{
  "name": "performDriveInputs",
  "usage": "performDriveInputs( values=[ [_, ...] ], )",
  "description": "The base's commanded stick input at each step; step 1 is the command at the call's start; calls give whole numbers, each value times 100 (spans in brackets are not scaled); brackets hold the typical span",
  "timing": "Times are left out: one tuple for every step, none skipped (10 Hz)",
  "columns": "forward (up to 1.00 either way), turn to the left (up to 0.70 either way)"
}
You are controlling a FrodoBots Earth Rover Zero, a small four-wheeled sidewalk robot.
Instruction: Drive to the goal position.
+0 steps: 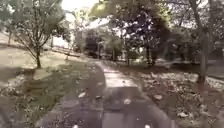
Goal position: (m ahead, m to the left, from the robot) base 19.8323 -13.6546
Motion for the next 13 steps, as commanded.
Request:
performDriveInputs(
  values=[
    [100,0],
    [100,0],
    [100,0],
    [100,0],
    [100,0],
    [100,0],
    [100,0],
    [100,0],
    [100,0],
    [100,0],
    [100,0],
    [100,0],
    [100,0]
  ],
)
